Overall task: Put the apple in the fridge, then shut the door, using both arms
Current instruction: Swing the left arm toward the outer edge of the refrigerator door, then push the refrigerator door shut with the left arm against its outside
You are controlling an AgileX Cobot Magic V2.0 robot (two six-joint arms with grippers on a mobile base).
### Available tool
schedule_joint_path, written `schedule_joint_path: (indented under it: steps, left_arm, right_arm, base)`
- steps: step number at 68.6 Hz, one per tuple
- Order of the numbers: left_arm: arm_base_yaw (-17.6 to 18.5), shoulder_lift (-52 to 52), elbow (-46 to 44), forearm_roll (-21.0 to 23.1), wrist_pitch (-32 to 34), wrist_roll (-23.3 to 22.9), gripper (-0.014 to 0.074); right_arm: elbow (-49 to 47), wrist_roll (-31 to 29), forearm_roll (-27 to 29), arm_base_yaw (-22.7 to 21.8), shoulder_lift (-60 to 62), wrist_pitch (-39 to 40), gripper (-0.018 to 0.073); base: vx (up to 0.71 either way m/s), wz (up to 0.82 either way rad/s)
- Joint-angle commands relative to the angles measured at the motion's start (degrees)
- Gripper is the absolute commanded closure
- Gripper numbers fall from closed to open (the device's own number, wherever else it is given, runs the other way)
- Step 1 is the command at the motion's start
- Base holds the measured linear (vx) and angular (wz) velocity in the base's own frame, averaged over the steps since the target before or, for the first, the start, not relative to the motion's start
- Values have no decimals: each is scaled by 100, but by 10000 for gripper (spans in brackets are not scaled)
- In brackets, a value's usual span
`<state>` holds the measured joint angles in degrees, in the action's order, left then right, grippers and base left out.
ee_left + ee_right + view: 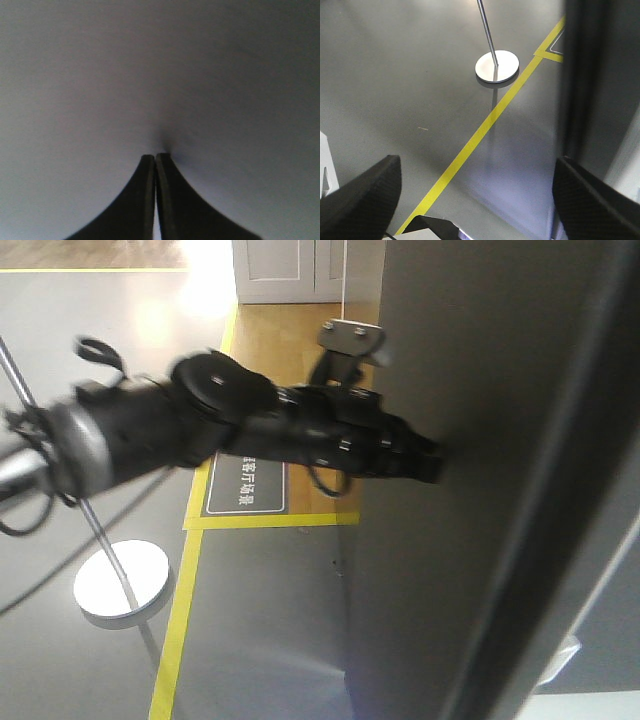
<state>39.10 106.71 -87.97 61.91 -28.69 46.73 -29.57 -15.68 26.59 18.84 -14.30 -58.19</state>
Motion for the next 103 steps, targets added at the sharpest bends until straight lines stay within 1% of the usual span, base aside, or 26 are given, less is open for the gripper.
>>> schedule_joint_path:
  steps: [1, 6, 13, 16, 19, 21, 24, 27, 33, 35, 40, 45, 49, 50, 54, 61, 62, 65, 69, 71, 75, 79, 85, 90, 96, 103]
  left_arm:
    - [253, -119, -184, 1025, 638, 430, 603]
    - [369, -13, -184, 1462, 710, 901, 603]
    - [493, 92, -184, 2045, 581, 1498, 603]
    - [508, 91, -184, 2239, 581, 1860, 603]
    - [508, 91, -184, 2407, 566, 2116, 603]
    - [502, 81, -184, 2472, 538, 2203, 603]
    - [497, 75, -184, 2493, 461, 2271, 603]
    - [482, 62, -184, 2414, 396, 2264, 603]
    - [470, -2, -184, 1909, 327, 2232, 603]
    - [457, -54, -184, 1803, 359, 2185, 603]
    - [432, -164, -184, 1374, 452, 1792, 603]
    - [363, -340, -184, 698, 481, 1199, 603]
    - [344, -496, -184, -222, 439, 483, 603]
    - [336, -538, -184, -449, 433, 395, 603]
    - [325, -704, -184, -1419, 269, -465, 603]
    - [319, -1002, -184, -3256, -171, -1873, 603]
    - [319, -1059, -184, -3609, -256, -2073, 603]
    - [319, -1177, -184, -4260, -577, -2711, 603]
    - [319, -1344, -184, -5067, -972, -3297, 603]
    - [319, -1417, -184, -5335, -1189, -3574, 603]
    - [319, -1574, -184, -5754, -1433, -3879, 603]
    - [314, -1721, -149, -5954, -1488, -3985, 603]
    - [213, -2007, 128, -5966, -1273, -4044, 603]
    - [75, -2308, 616, -5960, -896, -4144, 603]
    - [-216, -2672, 1236, -5960, -558, -4305, 603]
    - [-567, -3099, 1903, -5960, -460, -4339, 603]
  right_arm:
    - [-138, -16, 136, 2, -62, 298, -27]
    - [-138, -16, 136, 2, -62, 298, -27]
    - [-138, -16, 136, 2, -62, 298, -27]
    - [-138, -16, 136, 2, -62, 298, -27]
    - [-138, -16, 136, 2, -62, 298, -27]
    - [-138, -16, 136, 2, -62, 298, -27]
    - [-138, -16, 141, 2, -62, 298, -27]
    - [-138, -16, 141, 2, -62, 298, -27]
    - [-138, -16, 141, 2, -62, 298, -27]
    - [-138, -16, 141, 2, -62, 298, -27]
    - [-138, -16, 141, 2, -62, 298, -27]
    - [-138, -16, 141, 2, -62, 298, -27]
    - [-138, -16, 141, 2, -62, 298, -27]
    - [-138, -16, 141, 2, -62, 298, -27]
    - [-138, -16, 141, 2, -62, 298, -27]
    - [-138, -16, 141, 2, -62, 298, -27]
    - [-138, -16, 141, 2, -62, 298, -27]
    - [-138, -16, 141, 2, -62, 298, -27]
    - [-138, -16, 141, 2, -62, 298, -27]
    - [-138, -16, 141, 2, -62, 298, -27]
    - [-138, -16, 141, 2, -62, 298, -27]
    - [-138, -16, 177, 2, -62, 298, -27]
    - [-138, -16, 285, 2, -62, 298, -27]
    - [-138, -16, 304, 2, -62, 347, -27]
    - [-138, -38, 309, 2, -62, 276, -27]
    - [-138, -8, 214, 2, -62, 315, -22]
  base:
    - [0, 0]
    - [0, 0]
    - [0, 0]
    - [0, 0]
    - [0, 0]
    - [0, 0]
    - [0, 0]
    - [0, 0]
    - [0, 0]
    - [0, 0]
    - [0, 0]
    - [0, 0]
    - [0, 0]
    - [0, 0]
    - [0, 0]
    - [0, 0]
    - [0, 0]
    - [0, 0]
    - [0, 0]
    - [0, 0]
    - [0, 0]
    - [0, 0]
    - [0, 0]
    - [0, 0]
    - [0, 0]
    - [0, 0]
